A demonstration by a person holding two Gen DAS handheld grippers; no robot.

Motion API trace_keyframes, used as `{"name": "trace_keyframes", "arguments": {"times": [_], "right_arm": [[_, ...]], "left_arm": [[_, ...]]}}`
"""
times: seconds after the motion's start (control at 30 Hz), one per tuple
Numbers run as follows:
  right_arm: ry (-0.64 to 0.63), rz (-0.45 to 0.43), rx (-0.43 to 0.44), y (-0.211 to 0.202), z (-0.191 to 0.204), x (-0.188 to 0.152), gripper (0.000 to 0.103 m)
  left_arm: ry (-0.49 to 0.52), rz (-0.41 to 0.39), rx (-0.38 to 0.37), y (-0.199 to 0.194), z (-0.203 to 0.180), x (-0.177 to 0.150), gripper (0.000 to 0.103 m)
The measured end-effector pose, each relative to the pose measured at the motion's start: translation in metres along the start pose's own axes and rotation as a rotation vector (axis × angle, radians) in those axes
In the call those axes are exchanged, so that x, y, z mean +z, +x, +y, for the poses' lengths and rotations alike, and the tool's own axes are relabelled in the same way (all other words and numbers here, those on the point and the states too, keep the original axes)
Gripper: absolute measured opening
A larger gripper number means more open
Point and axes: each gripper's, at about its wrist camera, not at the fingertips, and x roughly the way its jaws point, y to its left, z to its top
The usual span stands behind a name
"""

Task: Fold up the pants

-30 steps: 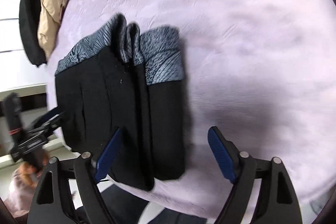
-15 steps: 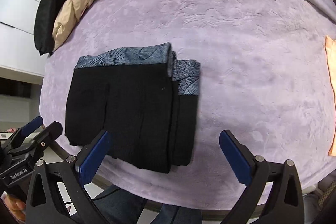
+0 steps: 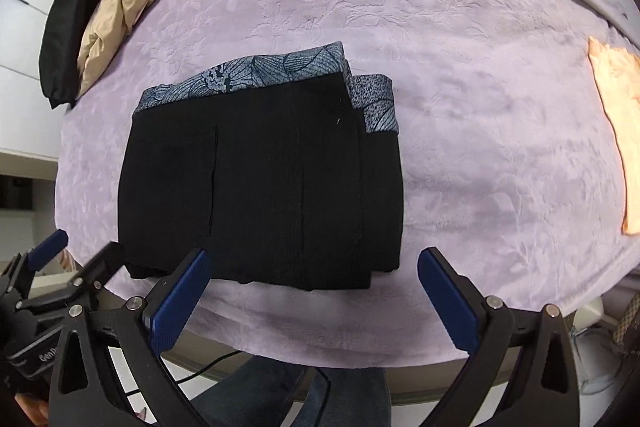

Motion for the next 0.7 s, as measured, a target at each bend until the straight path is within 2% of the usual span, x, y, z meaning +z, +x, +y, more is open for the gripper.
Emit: {"name": "trace_keyframes", "arguments": {"times": [0.33, 0.7], "right_arm": [[0.019, -0.044, -0.047, -0.014, 0.023, -0.024, 0.103], [-0.005, -0.071, -0.082, -0.03, 0.039, -0.024, 0.103]], "left_arm": [[0.018, -0.023, -0.033, -0.009, 0.022, -0.011, 0.103], [0.026, -0.055, -0.048, -0.021, 0.032, -0.013, 0.103]]}}
